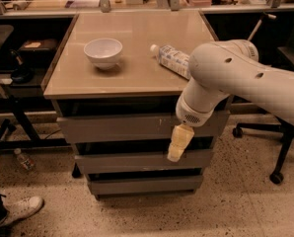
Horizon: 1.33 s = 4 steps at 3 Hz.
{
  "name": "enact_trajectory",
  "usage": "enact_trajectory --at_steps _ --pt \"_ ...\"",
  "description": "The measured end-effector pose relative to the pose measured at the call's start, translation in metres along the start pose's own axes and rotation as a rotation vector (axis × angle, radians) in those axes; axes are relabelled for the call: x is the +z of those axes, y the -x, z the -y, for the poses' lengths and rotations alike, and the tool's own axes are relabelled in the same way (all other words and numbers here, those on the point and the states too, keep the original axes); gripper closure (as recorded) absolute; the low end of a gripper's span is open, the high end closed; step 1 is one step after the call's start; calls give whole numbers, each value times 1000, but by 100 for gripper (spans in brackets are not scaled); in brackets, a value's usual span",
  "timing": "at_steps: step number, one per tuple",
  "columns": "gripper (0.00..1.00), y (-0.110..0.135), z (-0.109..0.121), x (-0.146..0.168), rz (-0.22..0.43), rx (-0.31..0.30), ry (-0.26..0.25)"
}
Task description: Open top drawer
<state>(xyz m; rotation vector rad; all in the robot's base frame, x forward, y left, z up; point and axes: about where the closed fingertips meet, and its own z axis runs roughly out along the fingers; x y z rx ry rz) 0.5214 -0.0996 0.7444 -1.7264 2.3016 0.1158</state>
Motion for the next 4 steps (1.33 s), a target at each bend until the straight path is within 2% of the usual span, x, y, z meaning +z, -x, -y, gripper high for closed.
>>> enact_trajectory --at_steps 1,2,4 --pt "0 3 10 16 -1 12 1" --pt "0 4 24 57 -9 27 10" --pt "0 -3 28 64 -25 13 -19"
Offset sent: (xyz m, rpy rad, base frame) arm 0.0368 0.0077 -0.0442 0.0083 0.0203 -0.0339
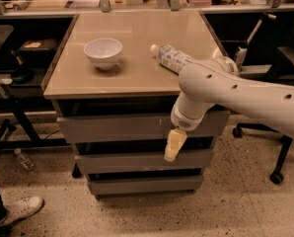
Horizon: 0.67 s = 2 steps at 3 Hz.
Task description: Open top drawer
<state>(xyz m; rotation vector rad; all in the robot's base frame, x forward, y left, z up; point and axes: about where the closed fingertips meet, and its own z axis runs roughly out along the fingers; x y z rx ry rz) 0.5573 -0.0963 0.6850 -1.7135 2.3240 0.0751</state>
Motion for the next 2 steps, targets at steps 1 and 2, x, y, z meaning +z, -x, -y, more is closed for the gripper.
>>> enact_trajectory --at_steps 1,2 --pt "0 -1 4 5 -10 -8 -14" --pt "0 3 16 24 -25 -31 -9"
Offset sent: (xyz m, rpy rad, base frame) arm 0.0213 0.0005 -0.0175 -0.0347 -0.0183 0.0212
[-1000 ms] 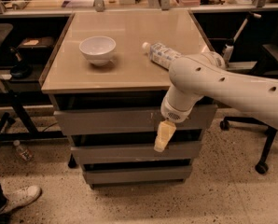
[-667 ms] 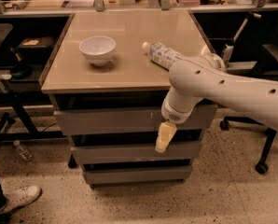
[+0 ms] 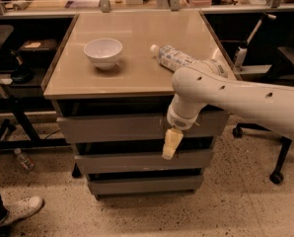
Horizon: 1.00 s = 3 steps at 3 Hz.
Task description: Open top drawer
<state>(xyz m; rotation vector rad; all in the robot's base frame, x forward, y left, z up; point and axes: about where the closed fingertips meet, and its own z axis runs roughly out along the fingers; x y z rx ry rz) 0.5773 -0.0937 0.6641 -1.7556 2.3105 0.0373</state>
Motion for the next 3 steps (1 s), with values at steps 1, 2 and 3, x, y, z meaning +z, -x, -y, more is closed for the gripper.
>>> enact_trajectory --at_steps 1,2,3 --pt "0 1 3 11 -7 -8 7" --pt "0 -10 -9 27 -37 -10 41" --pt "0 -10 -9 24 -37 -10 41"
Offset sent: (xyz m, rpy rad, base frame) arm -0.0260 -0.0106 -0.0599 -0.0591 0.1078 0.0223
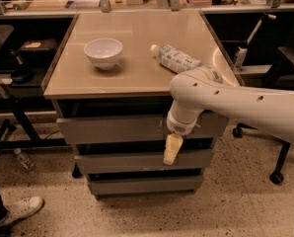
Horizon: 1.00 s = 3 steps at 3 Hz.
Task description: Open top drawer
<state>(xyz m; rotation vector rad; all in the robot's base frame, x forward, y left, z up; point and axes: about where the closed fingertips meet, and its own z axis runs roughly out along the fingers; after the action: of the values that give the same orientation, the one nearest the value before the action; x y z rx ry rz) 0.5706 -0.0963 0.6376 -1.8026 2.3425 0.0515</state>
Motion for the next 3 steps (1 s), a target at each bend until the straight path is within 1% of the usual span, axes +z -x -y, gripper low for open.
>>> enact_trajectory --at_steps 1,2,3 --pt "0 -5 -6 0 -12 2 9" --pt "0 -16 -18 -6 -29 15 19" --pt "0 -41 -46 -6 -68 29 52"
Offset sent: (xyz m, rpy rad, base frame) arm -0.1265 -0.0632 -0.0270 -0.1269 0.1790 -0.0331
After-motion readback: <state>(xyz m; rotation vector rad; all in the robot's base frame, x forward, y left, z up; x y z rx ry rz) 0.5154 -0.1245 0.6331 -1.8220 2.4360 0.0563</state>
